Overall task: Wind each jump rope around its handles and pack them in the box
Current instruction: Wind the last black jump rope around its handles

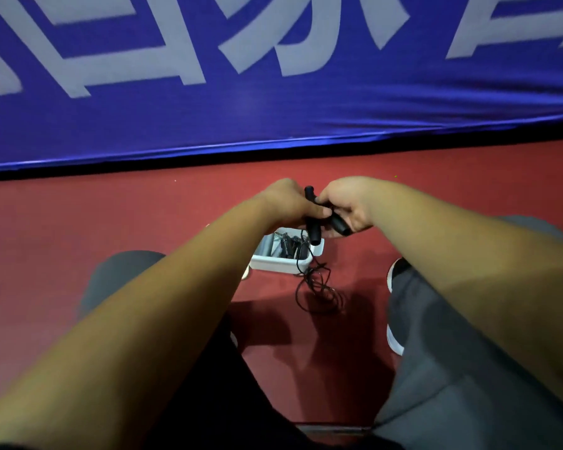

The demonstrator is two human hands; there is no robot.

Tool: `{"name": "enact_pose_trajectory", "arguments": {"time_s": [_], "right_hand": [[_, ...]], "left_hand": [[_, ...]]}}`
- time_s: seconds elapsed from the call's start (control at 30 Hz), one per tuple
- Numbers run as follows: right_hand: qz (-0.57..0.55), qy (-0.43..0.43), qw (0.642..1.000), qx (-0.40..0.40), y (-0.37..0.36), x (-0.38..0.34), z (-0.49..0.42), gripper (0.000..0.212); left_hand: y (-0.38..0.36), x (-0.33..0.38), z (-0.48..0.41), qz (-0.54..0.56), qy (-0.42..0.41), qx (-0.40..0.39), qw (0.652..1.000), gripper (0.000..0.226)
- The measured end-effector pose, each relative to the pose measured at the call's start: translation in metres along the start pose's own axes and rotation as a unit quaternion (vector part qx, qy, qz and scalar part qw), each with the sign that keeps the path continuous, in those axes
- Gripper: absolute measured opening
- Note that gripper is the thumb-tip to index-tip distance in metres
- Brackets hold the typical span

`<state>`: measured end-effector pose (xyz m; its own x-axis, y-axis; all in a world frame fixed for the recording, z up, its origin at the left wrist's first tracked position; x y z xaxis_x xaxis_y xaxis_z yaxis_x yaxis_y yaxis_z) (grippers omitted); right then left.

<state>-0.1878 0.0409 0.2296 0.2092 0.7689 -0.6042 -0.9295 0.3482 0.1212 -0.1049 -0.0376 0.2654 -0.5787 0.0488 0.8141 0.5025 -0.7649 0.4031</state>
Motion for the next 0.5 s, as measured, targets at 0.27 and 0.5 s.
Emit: {"name": "enact_pose_trajectory", "arguments": {"time_s": [0.27, 0.5], "right_hand": [[-0.038, 0.031, 0.999, -0.009, -0.01, -0.002, 0.001, 0.033], [-0.013, 0.073, 0.997, 0.0, 0.002, -0.012, -0.02, 0.024]], "left_hand": [[0.003, -0.001, 0.006, 0.028, -0.047, 0.014, 0.998, 0.026], [0.045, 0.003, -0.007, -0.062, -0.057, 0.067, 0.994, 0.034]]}}
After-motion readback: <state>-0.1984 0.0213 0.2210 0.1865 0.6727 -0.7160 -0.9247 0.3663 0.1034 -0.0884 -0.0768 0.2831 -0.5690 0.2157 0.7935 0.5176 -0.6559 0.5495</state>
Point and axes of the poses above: each hand's wrist, its own z-axis away from the middle knuckle, its own y-axis out of the back of the hand, x = y × z, the point moved 10 cm from there along -z, towards the middle knuckle, and after that the axes turned 5 degrees about x, right-handed, at the moved point
